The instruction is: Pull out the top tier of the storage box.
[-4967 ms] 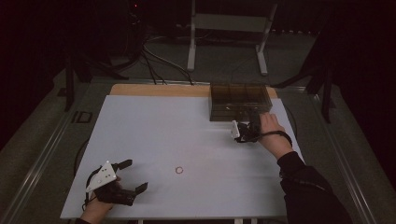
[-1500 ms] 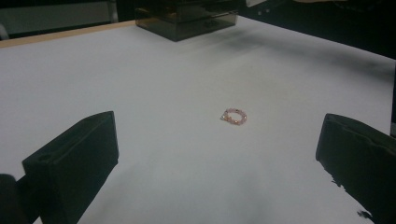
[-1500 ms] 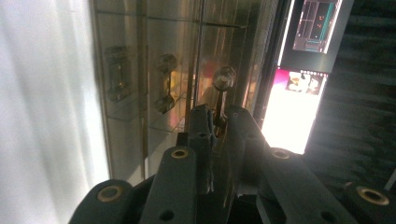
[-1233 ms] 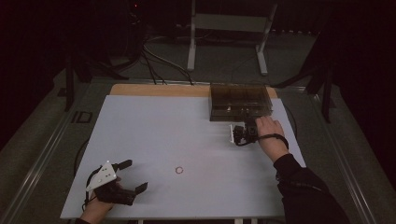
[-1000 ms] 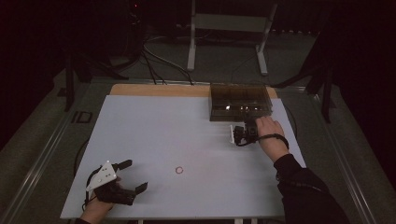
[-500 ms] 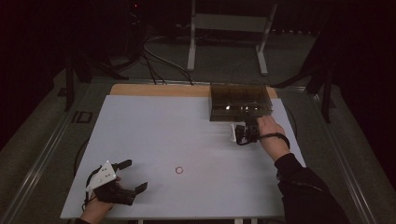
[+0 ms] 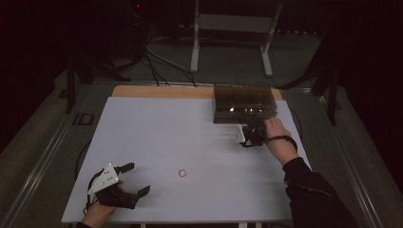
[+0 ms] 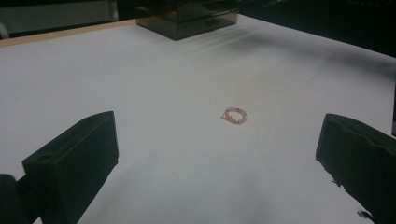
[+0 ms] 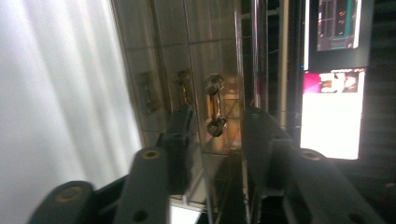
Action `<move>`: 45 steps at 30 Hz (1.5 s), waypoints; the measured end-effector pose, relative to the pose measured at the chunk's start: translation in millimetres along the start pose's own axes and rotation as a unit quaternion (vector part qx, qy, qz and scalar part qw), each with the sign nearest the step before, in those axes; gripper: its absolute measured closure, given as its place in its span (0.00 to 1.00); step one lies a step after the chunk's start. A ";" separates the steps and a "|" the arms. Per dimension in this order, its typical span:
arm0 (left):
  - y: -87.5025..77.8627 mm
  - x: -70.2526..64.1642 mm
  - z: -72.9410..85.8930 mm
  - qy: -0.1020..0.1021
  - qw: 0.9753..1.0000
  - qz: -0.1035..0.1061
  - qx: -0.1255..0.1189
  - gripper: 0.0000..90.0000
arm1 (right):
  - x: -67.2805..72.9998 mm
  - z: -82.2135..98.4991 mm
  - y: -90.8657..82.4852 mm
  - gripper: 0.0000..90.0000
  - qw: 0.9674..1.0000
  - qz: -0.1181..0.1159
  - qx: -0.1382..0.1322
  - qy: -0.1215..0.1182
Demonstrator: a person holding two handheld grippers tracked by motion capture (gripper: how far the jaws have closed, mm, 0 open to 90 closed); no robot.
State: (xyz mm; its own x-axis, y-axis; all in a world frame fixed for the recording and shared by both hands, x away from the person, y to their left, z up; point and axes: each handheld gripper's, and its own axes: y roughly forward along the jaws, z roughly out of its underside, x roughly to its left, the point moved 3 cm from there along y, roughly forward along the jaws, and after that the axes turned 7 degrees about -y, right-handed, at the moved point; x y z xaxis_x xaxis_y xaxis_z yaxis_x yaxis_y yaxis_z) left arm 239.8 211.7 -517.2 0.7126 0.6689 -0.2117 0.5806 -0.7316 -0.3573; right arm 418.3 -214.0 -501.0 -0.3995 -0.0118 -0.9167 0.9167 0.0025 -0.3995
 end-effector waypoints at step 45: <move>0.4 0.2 0.5 -0.002 1.000 0.000 0.003 0.00 | -23.8 45.9 -14.5 0.07 0.937 -0.295 -0.093 0.163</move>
State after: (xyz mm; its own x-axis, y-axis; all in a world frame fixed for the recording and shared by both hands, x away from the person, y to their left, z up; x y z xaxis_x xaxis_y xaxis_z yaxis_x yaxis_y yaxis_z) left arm 240.0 211.6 -517.9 0.7106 0.6695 -0.2162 0.5785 -0.7309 -0.3620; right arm 414.9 -259.7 -472.9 -0.8452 0.2405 -0.4773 0.5303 0.2661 -0.8050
